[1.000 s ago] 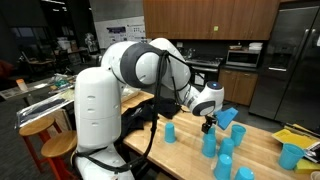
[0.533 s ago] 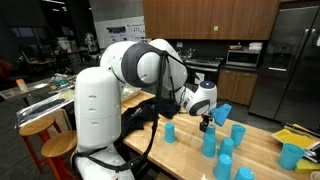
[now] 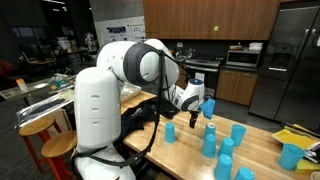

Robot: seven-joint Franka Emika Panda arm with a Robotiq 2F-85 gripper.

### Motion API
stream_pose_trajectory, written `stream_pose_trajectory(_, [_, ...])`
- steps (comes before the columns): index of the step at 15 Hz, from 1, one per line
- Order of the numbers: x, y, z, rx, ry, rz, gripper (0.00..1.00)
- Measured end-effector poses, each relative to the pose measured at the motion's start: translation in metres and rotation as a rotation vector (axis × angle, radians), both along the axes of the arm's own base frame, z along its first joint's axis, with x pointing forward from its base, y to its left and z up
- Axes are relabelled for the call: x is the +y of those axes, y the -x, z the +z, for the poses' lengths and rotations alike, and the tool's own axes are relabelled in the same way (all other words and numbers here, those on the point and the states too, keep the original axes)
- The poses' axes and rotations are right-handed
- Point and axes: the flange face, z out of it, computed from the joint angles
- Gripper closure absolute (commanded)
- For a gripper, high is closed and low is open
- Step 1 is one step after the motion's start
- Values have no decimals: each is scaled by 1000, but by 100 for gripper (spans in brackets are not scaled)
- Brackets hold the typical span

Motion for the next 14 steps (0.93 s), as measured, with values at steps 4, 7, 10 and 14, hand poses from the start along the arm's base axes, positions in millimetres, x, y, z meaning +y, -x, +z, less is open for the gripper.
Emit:
stream_pose_trajectory(4, [17, 9, -12, 164, -56, 73, 0])
stream_pose_trajectory(7, [18, 20, -5, 274, -108, 94, 0])
stream_pose_trajectory(10, [15, 27, 9, 319, -119, 107, 0])
stream_pose_trajectory(14, [22, 30, 23, 345, -112, 140, 0])
